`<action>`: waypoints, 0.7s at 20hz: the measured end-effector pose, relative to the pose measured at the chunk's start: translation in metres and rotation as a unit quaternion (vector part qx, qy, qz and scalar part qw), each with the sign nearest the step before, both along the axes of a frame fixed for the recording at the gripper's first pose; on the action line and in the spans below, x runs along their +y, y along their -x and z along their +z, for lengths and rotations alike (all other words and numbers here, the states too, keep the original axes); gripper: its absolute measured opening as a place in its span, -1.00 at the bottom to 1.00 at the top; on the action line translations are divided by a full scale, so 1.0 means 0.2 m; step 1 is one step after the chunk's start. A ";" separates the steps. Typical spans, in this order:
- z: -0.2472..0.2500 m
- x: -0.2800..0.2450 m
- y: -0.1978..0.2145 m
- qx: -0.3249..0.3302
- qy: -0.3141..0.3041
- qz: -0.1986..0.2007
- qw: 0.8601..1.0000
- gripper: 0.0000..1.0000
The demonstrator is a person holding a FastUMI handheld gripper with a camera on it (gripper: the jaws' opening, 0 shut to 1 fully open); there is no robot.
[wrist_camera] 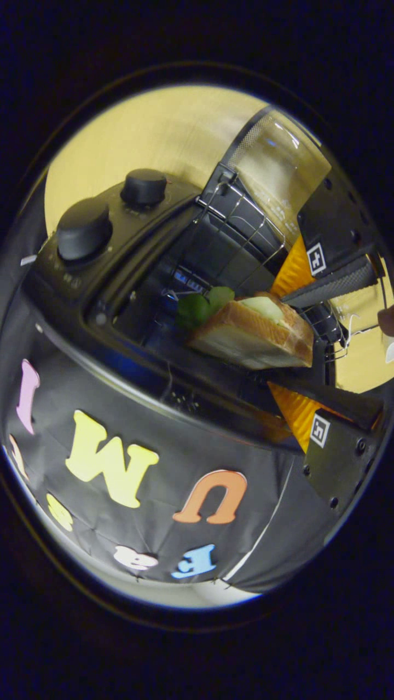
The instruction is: Open the toaster oven, put the food inside, and close the toaster oven door.
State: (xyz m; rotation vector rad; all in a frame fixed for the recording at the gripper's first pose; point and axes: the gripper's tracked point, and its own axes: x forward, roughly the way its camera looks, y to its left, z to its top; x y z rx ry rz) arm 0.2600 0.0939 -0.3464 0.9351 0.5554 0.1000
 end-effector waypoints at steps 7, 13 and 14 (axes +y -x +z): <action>-0.02 0.03 0.23 0.019 0.207 0.102 0.973 0.78; 0.18 0.02 0.53 0.009 0.277 0.135 0.951 0.79; 0.22 0.01 0.60 0.005 0.289 0.139 0.947 0.79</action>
